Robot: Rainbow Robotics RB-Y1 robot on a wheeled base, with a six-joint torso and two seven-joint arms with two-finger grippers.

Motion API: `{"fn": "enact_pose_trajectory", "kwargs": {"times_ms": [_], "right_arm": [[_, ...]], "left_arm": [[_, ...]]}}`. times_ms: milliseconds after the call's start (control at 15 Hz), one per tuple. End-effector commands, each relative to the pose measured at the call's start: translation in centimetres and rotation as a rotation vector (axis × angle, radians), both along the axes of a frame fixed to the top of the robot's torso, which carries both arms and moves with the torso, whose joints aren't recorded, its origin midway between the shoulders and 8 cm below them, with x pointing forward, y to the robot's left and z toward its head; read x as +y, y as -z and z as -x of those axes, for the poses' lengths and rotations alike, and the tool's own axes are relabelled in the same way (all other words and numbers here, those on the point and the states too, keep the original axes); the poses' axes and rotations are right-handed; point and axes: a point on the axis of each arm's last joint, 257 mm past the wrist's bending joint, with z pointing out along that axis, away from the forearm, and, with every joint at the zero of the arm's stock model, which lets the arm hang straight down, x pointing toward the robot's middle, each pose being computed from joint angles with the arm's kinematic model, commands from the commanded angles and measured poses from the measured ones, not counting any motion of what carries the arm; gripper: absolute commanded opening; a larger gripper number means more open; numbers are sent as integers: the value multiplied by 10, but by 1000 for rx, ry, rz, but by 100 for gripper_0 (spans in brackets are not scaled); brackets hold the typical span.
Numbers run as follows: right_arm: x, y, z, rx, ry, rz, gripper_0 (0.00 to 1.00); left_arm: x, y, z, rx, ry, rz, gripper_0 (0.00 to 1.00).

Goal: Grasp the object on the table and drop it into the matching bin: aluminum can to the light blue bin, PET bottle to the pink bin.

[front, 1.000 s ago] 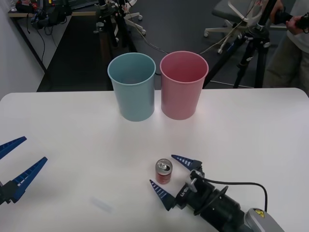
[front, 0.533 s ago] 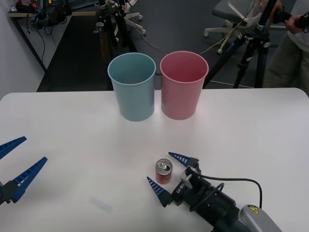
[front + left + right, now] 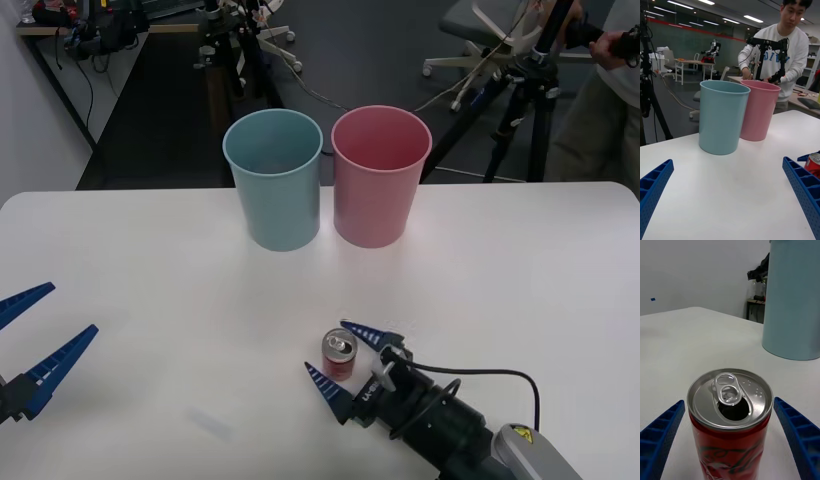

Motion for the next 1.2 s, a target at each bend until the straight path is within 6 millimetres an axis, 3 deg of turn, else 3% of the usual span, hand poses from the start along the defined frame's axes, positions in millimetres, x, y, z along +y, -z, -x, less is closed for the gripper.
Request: {"fn": "enact_pose_trajectory", "kwargs": {"times_ms": [67,467,667,867,1200], "right_arm": [[1,0,1,4,1,-6,0],[1,-3,2,11,-7,-28,0],[0,-14,0,-7,-11,-42,0],[-1,-35,-5,-38,-12,-65,0],[-2,-97,-19,-74,9,-132,0]], "left_arm": [[0,0,0,0,0,0,100],[0,0,0,0,0,0,100],[0,0,0,0,0,0,100],[0,0,0,0,0,0,100],[0,0,0,0,0,0,100]]}}
